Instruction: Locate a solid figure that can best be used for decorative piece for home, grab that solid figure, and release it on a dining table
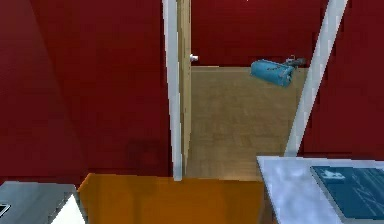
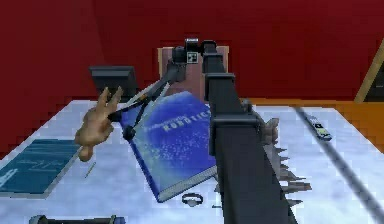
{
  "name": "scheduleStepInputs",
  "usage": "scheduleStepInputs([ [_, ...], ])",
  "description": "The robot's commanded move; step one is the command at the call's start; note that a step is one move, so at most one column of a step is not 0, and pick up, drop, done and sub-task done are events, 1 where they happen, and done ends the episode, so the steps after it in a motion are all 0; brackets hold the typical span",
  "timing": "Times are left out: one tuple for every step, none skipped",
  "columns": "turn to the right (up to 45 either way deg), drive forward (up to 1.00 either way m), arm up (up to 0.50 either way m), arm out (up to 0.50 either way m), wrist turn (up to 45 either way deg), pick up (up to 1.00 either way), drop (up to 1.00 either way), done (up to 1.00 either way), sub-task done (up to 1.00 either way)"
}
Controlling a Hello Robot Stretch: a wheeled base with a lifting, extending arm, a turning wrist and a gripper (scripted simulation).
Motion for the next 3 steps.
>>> scheduleStepInputs([
  [0.0, 0.00, 0.00, 0.00, 45.0, 0.00, 0.00, 0.00, 0.00],
  [0.0, 0.00, 0.00, 0.00, 45.0, 0.00, 0.00, 0.00, 0.00],
  [0.0, 0.00, 0.00, 0.00, 30.0, 0.00, 0.00, 0.00, 0.00],
])
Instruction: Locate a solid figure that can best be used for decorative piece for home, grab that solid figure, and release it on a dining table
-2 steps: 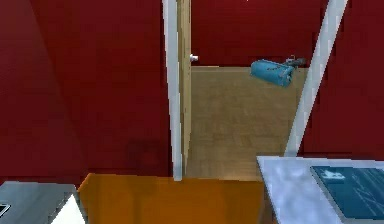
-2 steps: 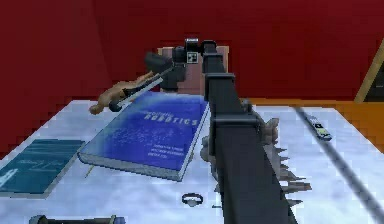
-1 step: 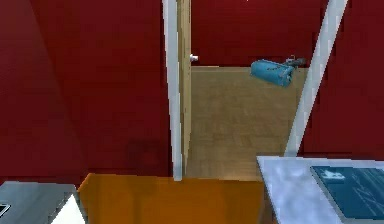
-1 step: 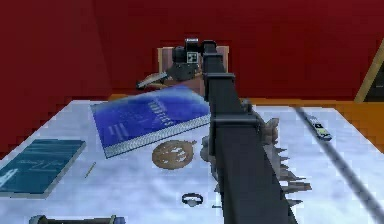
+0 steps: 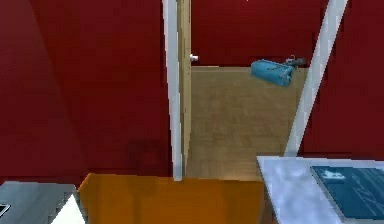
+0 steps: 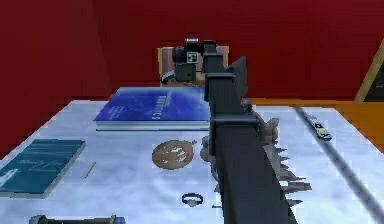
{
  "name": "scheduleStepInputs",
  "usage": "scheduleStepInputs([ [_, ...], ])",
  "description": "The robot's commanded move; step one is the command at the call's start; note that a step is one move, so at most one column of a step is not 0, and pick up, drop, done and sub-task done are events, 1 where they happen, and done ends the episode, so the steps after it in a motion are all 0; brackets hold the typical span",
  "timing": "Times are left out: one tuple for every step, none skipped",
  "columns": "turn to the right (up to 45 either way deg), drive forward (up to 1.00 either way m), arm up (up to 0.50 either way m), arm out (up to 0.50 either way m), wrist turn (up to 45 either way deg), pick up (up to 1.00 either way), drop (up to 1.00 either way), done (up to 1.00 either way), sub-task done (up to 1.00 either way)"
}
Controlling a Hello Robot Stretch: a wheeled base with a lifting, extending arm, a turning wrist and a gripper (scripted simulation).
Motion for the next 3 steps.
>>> scheduleStepInputs([
  [0.0, 0.00, -0.32, 0.00, 0.0, 0.00, 0.00, 0.00, 0.00],
  [0.0, 0.00, 0.00, 0.00, 0.0, 0.00, 1.00, 0.00, 0.00],
  [0.0, 0.00, 0.00, -0.10, 0.0, 0.00, 0.00, 0.00, 0.00],
])
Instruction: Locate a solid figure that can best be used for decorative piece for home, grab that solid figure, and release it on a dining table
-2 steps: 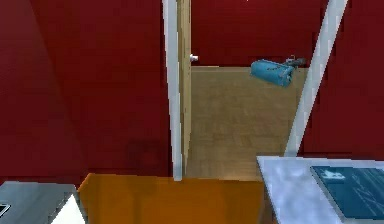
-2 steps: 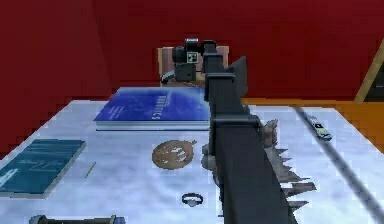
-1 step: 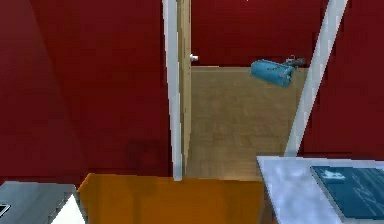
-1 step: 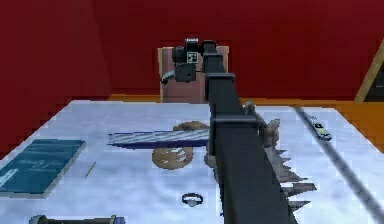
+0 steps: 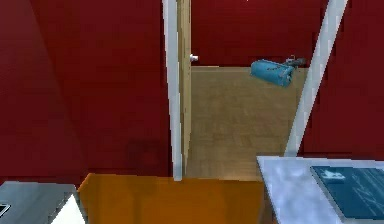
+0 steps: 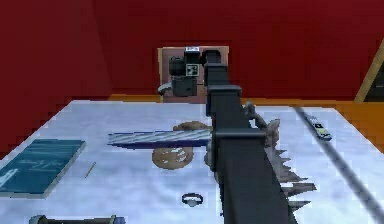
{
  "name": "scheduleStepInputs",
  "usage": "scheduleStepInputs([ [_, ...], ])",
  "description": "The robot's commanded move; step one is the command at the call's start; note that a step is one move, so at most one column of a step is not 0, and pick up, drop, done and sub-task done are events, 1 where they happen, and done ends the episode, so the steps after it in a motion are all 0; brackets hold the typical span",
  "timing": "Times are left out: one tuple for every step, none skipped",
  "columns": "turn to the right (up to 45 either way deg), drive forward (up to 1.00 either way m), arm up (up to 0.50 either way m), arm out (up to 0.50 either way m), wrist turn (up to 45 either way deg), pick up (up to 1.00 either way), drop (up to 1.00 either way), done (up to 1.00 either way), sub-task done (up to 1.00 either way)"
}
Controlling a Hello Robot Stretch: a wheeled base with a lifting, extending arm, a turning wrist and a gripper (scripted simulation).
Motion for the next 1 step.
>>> scheduleStepInputs([
  [0.0, 0.00, 0.00, 0.00, 0.0, 0.00, 0.00, 1.00, 0.00],
])
